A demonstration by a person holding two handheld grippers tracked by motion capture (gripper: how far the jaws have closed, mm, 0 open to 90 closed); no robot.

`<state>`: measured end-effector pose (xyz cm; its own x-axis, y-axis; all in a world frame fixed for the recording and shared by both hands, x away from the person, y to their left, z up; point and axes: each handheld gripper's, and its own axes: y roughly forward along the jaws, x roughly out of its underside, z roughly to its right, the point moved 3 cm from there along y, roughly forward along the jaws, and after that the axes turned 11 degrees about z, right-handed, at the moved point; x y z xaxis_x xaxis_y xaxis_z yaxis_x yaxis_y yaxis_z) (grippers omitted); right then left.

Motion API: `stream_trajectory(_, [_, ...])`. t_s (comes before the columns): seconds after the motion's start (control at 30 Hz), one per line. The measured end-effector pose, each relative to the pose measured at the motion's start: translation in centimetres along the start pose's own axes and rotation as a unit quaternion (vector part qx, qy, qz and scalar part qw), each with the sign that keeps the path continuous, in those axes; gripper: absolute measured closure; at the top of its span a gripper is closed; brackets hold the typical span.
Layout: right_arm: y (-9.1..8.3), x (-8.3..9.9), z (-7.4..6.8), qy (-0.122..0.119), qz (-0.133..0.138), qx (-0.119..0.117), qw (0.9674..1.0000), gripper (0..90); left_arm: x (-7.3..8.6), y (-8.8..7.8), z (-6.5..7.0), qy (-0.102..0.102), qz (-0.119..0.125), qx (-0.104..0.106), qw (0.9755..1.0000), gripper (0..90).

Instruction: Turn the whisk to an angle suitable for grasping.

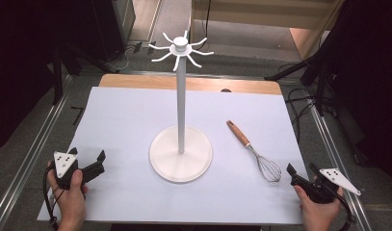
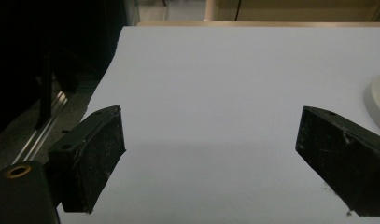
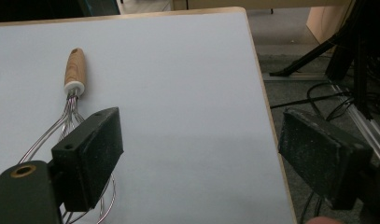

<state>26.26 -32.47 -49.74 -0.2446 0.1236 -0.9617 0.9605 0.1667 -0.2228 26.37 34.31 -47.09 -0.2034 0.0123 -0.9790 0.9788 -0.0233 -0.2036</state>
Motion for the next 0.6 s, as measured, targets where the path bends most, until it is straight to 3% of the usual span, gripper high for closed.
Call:
stream_trajectory(0.1, [-0.05,-0.11,0.17,0.018,0.005,-0.01,0.9998,15.7,0.01,0.05,0.15,0.01,0.007,0.002,0.9999,8.6])
stream_trajectory(0.23, [-0.03,-0.08,0.27,0.022,0.012,-0.012,0.9996,27.2,0.09,0.33,0.37,0.022,0.004,-0.004,0.9997,8.6])
stream_trajectory(0.4, [0.17,-0.01,0.01,0.005,0.008,-0.007,0.9999,30.6,0.1,0.42,0.46,0.026,0.002,-0.004,0.9996,8.7])
stream_trajectory(0.53, [0.35,-0.09,0.14,0.011,0.009,-0.004,0.9999,33.1,0.1,0.32,0.51,0.028,0.008,-0.001,0.9996,8.6])
stream_trajectory(0.57, [0.41,-0.22,0.18,0.007,0.015,0.003,0.9999,39.2,0.09,0.28,0.57,0.032,0.008,-0.001,0.9995,8.6])
stream_trajectory(0.6, [0.41,-0.27,0.15,-0.009,0.014,0.009,0.9998,39.4,0.09,0.27,0.58,0.033,0.008,-0.002,0.9994,8.6])
